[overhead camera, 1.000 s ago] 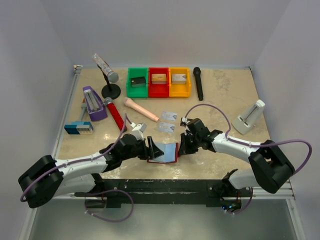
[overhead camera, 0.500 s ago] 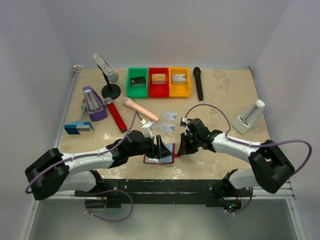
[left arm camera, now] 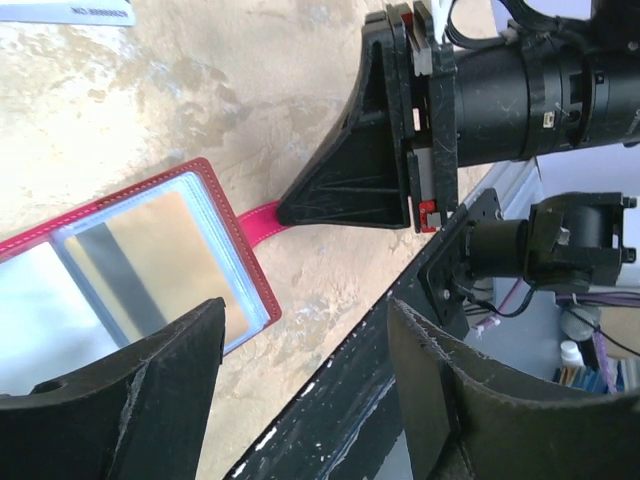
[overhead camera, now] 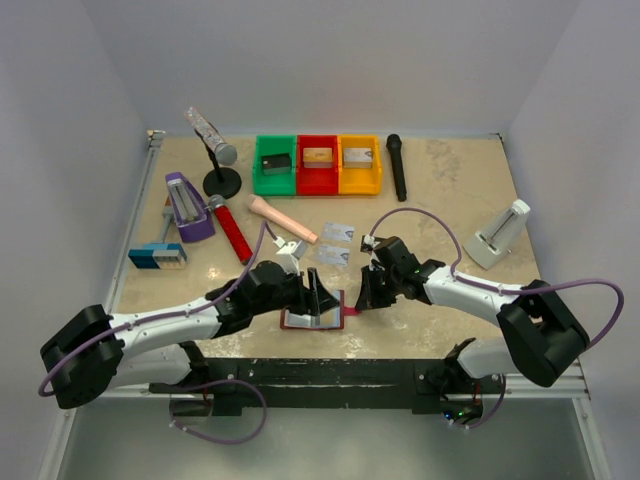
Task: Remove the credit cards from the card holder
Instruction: Remove the credit card from the card holder.
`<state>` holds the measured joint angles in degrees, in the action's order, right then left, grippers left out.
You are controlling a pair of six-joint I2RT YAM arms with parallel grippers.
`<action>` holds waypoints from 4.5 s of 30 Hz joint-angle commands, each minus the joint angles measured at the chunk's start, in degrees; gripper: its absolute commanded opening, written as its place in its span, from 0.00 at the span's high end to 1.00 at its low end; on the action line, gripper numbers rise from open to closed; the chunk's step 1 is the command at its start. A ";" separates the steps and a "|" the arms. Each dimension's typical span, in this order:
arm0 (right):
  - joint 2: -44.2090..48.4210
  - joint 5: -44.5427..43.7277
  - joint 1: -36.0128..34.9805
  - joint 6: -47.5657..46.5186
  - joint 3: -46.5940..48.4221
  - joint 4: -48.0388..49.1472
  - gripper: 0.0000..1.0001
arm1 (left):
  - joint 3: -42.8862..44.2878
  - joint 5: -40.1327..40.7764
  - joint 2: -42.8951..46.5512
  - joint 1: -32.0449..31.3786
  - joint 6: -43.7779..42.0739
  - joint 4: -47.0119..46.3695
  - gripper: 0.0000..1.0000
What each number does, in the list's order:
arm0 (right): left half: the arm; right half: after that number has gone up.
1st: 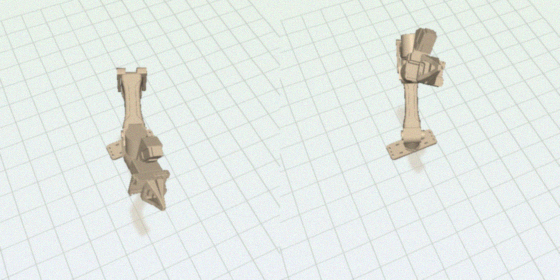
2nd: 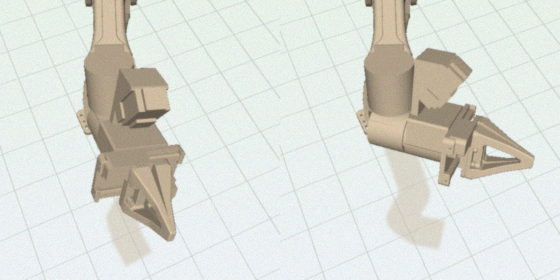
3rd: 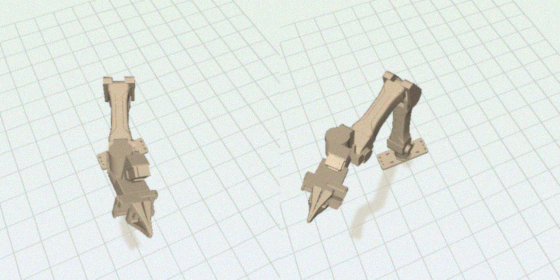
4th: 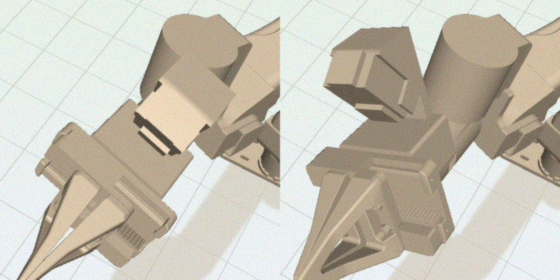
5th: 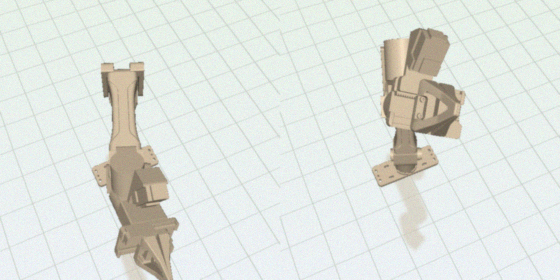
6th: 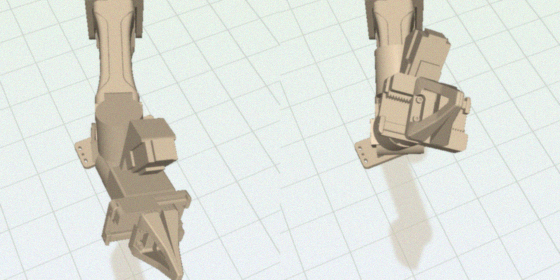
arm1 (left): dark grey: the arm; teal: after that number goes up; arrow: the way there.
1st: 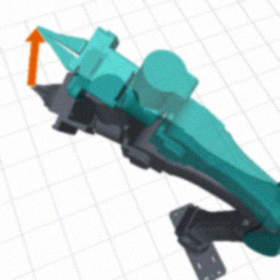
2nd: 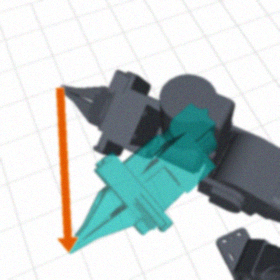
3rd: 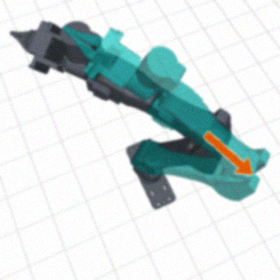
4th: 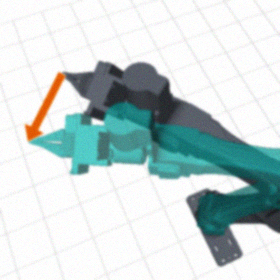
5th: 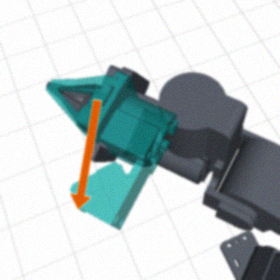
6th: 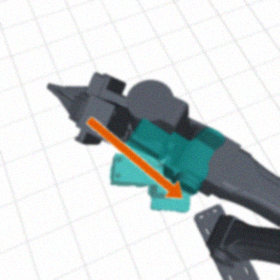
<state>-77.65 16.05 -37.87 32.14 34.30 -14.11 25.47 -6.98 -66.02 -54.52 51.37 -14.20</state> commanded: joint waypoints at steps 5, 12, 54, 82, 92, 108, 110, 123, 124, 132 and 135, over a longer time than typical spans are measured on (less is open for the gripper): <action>0.30 1.26 -0.45 0.29 0.06 1.72 1.00 | -0.42 6.02 0.02 -0.23 -1.98 3.92 0.30; 2.93 4.50 -0.45 0.82 -0.64 4.35 1.00 | 0.01 5.31 -2.89 -0.23 -2.51 2.68 0.32; 15.60 13.39 -1.16 2.40 -1.26 6.20 1.00 | 4.76 9.18 -6.75 -0.32 -5.50 10.15 0.31; 16.47 13.83 -1.60 1.70 0.76 4.09 1.00 | 5.90 8.39 -8.42 -1.38 -5.67 10.68 0.37; 16.39 13.39 -1.60 1.00 0.68 3.30 1.00 | 5.73 9.88 -5.97 -1.38 -5.76 12.35 0.37; 14.89 11.28 -1.60 -0.32 -0.82 2.86 1.00 | 6.34 22.28 5.64 -1.20 -8.39 26.32 0.24; 14.46 11.28 -1.59 -0.24 -1.08 3.21 1.00 | 6.17 22.10 5.46 -1.20 -8.48 26.06 0.24; 14.19 5.58 -1.60 1.17 -2.31 0.14 0.99 | 3.89 14.54 0.98 -1.20 -7.35 17.27 0.27; 14.62 4.35 -1.60 1.34 -2.31 -0.91 0.93 | 3.62 14.63 1.33 -1.20 -7.08 17.27 0.28; 19.54 -7.69 -1.60 0.82 2.34 -14.61 0.54 | 0.90 17.44 8.53 -0.85 -5.32 20.25 0.28; 23.40 -8.77 -1.60 -0.76 4.89 -16.31 0.50 | -0.24 17.97 11.78 -0.67 -4.79 20.70 0.28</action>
<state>-59.16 12.64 -39.33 33.32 34.00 -25.52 26.46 9.34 -58.26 -55.53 45.04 6.02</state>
